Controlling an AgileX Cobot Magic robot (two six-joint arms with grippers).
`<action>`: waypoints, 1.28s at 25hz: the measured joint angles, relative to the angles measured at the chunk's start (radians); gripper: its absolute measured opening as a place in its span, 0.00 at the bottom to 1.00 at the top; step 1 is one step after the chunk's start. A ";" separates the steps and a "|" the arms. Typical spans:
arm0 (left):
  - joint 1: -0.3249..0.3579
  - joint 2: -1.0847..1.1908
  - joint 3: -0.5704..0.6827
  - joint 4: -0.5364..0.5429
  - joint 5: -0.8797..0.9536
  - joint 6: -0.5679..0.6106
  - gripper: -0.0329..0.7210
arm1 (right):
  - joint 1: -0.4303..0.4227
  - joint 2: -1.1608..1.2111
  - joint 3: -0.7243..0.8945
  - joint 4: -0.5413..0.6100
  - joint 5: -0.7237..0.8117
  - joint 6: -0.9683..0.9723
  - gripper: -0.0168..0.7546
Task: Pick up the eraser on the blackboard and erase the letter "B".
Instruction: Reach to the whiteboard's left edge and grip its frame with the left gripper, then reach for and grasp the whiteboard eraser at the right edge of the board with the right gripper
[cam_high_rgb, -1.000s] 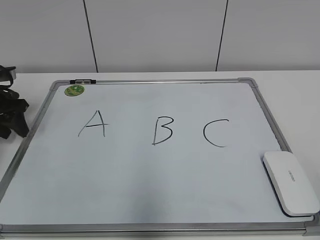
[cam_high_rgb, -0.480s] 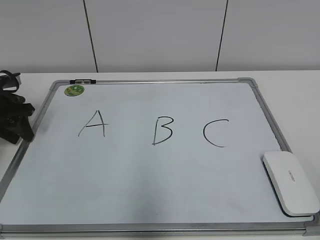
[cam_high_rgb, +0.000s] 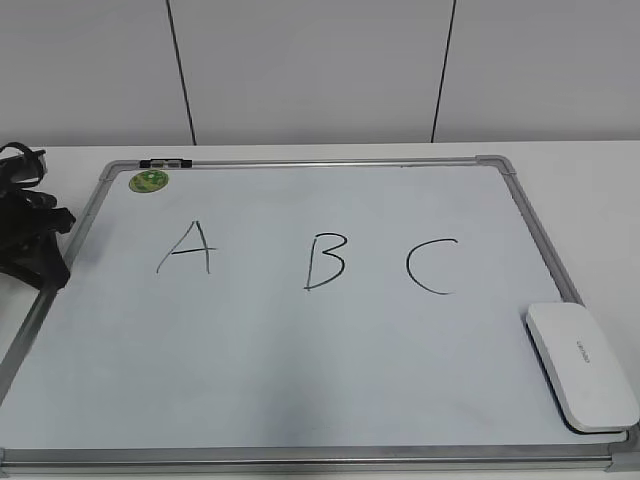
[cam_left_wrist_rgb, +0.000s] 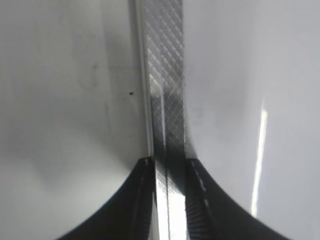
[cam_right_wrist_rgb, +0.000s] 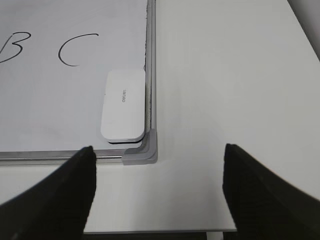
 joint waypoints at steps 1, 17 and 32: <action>0.000 0.000 0.000 -0.005 0.000 0.000 0.21 | 0.000 0.000 0.000 0.000 0.000 0.000 0.78; 0.001 0.002 -0.005 -0.015 0.018 -0.002 0.19 | 0.000 0.000 0.000 0.000 0.000 0.000 0.78; 0.002 0.007 -0.017 -0.018 0.038 -0.002 0.21 | 0.000 0.000 0.000 0.000 0.000 0.000 0.78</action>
